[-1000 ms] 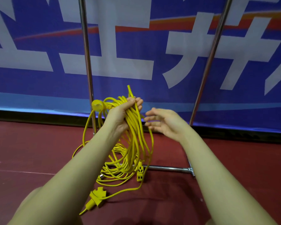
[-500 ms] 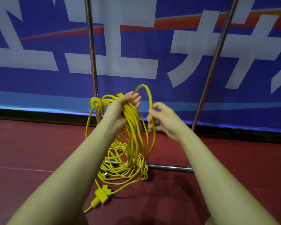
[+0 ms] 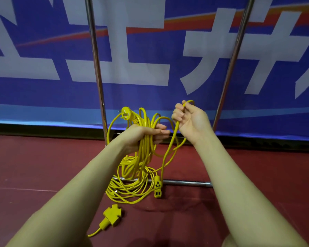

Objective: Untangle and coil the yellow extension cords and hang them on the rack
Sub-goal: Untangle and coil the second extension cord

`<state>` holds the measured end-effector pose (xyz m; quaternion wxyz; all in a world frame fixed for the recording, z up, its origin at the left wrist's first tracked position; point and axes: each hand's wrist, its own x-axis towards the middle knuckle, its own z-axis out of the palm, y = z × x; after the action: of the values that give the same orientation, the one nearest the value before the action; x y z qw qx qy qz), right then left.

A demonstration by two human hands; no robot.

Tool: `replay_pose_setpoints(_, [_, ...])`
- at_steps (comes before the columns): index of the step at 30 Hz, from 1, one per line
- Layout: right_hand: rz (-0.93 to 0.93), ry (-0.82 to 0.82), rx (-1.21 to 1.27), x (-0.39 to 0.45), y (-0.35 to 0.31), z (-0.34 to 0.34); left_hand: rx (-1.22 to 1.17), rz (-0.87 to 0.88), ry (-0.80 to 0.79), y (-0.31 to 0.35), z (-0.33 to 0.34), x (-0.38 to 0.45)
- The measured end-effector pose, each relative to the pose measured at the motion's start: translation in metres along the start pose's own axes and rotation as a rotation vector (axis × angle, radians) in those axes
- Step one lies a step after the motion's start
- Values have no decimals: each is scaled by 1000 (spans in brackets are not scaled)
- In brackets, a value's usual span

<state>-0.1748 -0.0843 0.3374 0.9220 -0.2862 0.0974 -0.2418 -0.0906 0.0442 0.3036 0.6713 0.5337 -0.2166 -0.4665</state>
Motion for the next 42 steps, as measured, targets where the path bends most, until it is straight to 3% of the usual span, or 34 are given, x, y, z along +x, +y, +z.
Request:
replay_pose_setpoints(6, [-51,1,39,7,-2,-2,29,-11,-159,-8,16,-2])
replay_pose_setpoints(10, [-106,-19,-19,3,-8,-4,9,37,-128,-10,21,-2])
replay_pose_setpoints(13, [-114,-36,-169,2,-14,-6,-75,85,-116,-7,21,-3])
replay_pose_setpoints(19, [-177,101,-627,2,-3,-14,-244,251,37,6,13,1])
replay_pose_setpoints(24, [138,-246,-1057,-10,23,-18,-484,338,186,20,-2,2])
replay_pose_setpoints(28, [26,-295,-1078,-10,37,-15,-505,361,194,24,-6,-1])
replay_pose_setpoints(31, [-62,-256,-1156,-11,40,-11,-441,359,125,25,-10,-4])
replay_pose_setpoints(34, [-157,-180,-1046,-11,36,-5,-359,339,110,27,-17,-6])
replay_pose_setpoints(38, [-124,-162,-886,-11,22,-1,-289,272,97,24,-18,-5])
replay_pose_setpoints(42, [10,-240,-896,-14,19,1,-301,238,83,21,-11,-4])
